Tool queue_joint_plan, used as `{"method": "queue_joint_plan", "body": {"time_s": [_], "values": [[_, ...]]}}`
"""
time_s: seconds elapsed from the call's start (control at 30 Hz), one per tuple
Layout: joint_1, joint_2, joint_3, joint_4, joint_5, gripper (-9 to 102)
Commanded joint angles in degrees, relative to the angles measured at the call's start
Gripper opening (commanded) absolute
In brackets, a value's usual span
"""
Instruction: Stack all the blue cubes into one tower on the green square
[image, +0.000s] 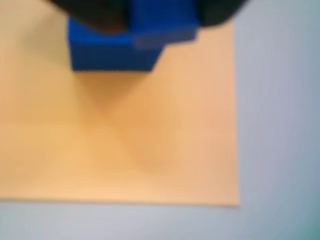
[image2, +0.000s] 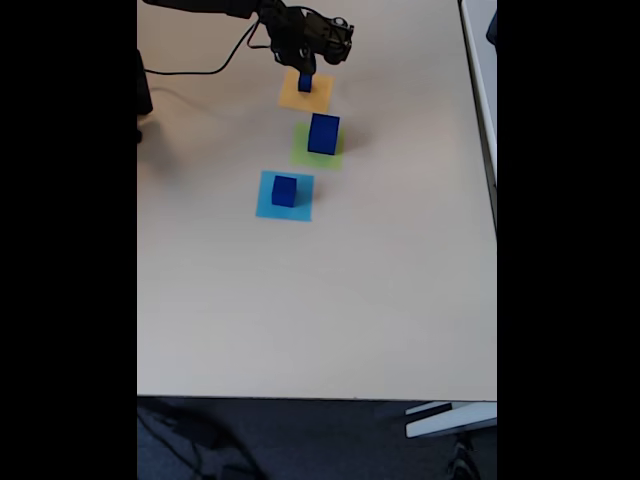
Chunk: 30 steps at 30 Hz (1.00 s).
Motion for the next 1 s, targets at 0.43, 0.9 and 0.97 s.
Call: {"method": "queue_joint_plan", "body": {"time_s": [0.43, 0.9, 0.97], "values": [[0.1, 7.6, 4.2, -2.7, -1.9, 0], [-1.1, 5.4, 5.4, -5.9, -0.1, 0], [-1.1, 5.4, 5.5, -6.0, 0.0, 0]]}}
